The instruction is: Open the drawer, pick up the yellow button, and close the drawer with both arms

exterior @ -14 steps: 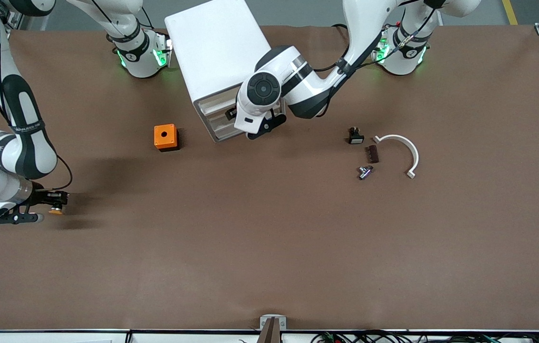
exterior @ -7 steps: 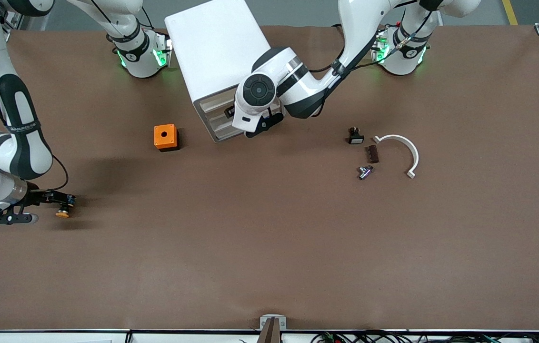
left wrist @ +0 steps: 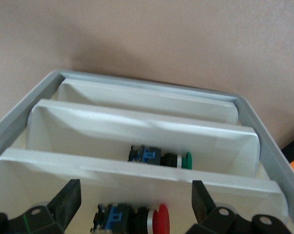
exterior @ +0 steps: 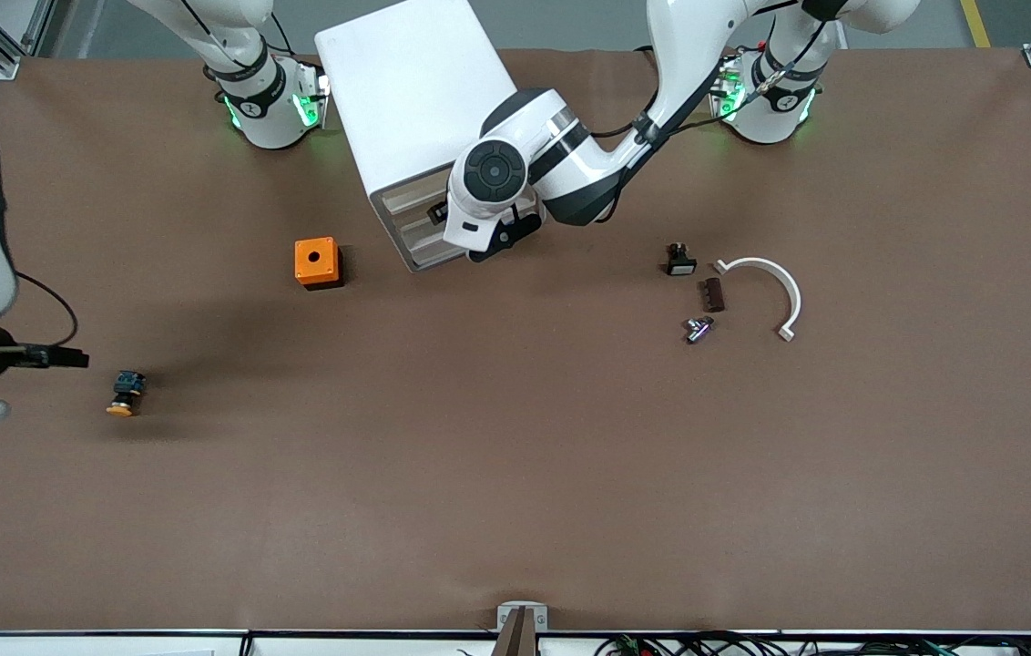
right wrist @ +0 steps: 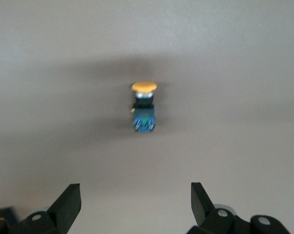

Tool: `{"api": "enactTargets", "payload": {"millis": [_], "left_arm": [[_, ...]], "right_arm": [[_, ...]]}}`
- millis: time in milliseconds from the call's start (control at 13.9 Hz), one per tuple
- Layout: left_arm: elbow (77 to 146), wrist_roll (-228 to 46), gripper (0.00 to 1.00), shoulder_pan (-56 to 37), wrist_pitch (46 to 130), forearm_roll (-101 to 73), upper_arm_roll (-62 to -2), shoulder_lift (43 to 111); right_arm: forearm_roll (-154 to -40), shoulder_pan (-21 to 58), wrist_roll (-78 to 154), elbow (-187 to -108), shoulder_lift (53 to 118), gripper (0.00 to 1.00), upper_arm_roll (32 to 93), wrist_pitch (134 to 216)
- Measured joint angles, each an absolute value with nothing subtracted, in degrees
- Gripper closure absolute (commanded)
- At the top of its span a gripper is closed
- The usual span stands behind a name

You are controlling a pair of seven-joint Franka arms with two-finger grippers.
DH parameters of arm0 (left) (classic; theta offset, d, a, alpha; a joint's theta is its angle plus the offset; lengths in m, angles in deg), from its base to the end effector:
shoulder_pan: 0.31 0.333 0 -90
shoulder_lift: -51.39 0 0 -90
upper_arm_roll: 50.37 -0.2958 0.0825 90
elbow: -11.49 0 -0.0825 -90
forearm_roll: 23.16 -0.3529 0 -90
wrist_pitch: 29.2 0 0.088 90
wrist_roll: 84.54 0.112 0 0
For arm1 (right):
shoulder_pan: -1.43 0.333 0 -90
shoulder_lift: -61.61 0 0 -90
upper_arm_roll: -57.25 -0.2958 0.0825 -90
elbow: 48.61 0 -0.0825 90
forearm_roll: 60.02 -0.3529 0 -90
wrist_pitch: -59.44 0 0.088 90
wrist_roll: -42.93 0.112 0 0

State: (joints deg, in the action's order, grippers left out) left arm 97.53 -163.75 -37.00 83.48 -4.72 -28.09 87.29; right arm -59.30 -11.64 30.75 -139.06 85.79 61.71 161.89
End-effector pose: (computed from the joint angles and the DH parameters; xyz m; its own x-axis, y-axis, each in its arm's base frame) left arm 0.3537 -0.5524 0.3152 0.7257 0.4716 -0.5009 0.5074 -0.8586 -0.0732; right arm 0.5867 -0.1809 0.3696 0.9732 -0.0836 -0.2143 -0.0860 -0.9963 -0.0020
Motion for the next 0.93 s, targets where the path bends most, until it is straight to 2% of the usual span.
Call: {"api": "enactTargets", "payload": {"millis": [430, 646, 932], "left_arm": [[97.4, -163.8, 0.0, -36.5, 82.7, -3.7, -28.1, 87.3], [95.4, -164.5, 0.0, -34.3, 80.5, -3.8, -28.9, 87.2], [91.0, -161.7, 0.0, -25.7, 74.9, -10.5, -29.5, 86.2]], "right_arm": [[-59.3, -4.9, 40.4, -132.0, 75.9, 0.0, 61.1, 143.9], [-59.3, -5.0, 40.4, -129.3, 75.1, 0.0, 61.2, 140.6], [-59.3, -4.7, 40.5, -128.4, 74.4, 0.0, 61.2, 138.4]]}}
